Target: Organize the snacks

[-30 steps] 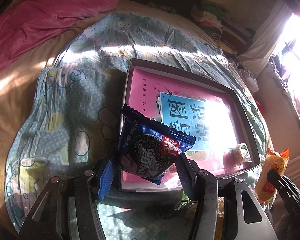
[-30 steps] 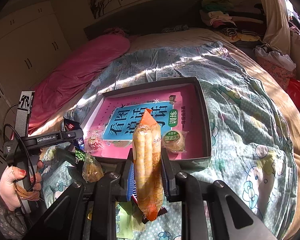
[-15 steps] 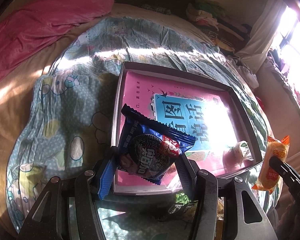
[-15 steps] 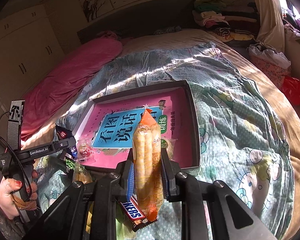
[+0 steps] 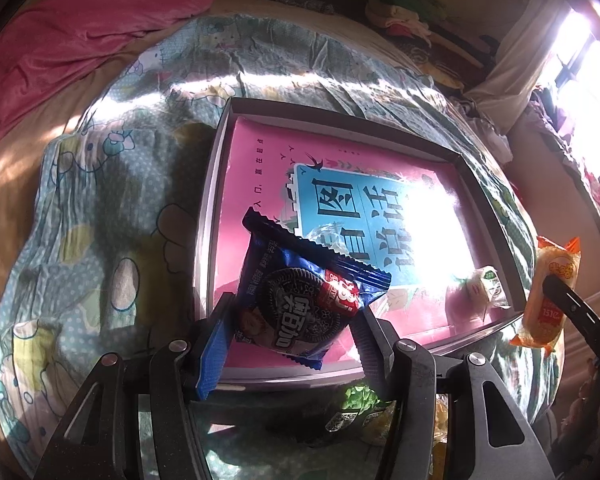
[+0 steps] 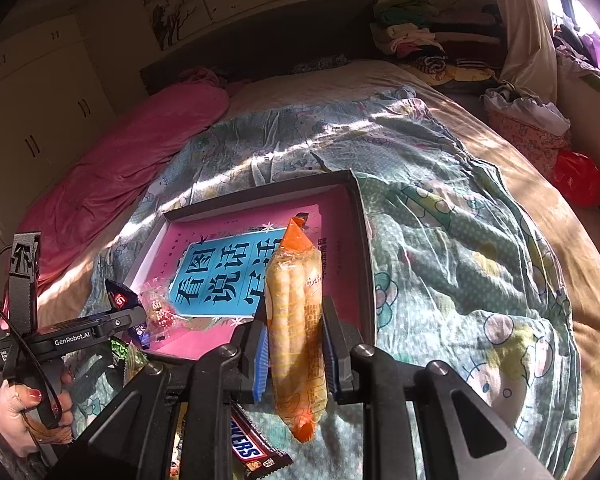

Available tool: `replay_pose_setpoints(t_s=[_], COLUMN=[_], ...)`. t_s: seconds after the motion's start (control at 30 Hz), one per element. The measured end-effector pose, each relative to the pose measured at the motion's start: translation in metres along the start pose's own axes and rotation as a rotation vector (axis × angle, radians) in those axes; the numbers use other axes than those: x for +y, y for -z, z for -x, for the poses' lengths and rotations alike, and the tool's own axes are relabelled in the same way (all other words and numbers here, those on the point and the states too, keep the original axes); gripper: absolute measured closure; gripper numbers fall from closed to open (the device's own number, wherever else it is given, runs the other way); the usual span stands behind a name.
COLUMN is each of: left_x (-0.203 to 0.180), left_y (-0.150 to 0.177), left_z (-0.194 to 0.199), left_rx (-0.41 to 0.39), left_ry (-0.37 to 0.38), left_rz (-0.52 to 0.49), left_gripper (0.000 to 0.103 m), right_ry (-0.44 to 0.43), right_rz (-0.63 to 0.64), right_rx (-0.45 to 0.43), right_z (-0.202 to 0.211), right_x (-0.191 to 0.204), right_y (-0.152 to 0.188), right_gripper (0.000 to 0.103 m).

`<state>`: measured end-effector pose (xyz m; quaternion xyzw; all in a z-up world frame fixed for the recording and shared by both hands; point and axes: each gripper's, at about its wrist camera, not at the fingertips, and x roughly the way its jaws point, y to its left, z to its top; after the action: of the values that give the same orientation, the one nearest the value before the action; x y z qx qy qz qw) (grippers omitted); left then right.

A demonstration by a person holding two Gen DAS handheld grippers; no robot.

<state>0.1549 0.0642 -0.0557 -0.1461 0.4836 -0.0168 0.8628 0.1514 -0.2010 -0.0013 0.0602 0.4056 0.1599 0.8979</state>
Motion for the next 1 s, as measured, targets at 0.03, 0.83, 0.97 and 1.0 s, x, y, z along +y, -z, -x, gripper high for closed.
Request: replay_pose_setpoints(t_s=[0.03, 0.83, 0.97, 1.0], left_x=[0.0, 0.0, 0.0, 0.0], left_y=[0.001, 0.005, 0.005, 0.005], left_z=[-0.001, -0.002, -0.002, -0.002], left_rx=[0.004, 0.017, 0.018, 0.018], left_ry=[0.001, 0.015, 0.016, 0.017], left_rz=[0.0, 0.004, 0.005, 0.004], left_gripper=[0.045, 0.045, 0.045, 0.045], right_ry=[0.006, 0.107, 0.104, 0.103], right_rz=[0.003, 0.025, 0.011, 0.007], right_rx=[-0.001, 0.052, 0.058, 0.061], right_z=[-0.002, -0.055, -0.057, -0.057], right_x=[0.0, -0.007, -0.01, -0.011], right_y=[-0.002, -0.007, -0.003, -0.003], right_gripper=[0.08, 0.08, 0.08, 0.08])
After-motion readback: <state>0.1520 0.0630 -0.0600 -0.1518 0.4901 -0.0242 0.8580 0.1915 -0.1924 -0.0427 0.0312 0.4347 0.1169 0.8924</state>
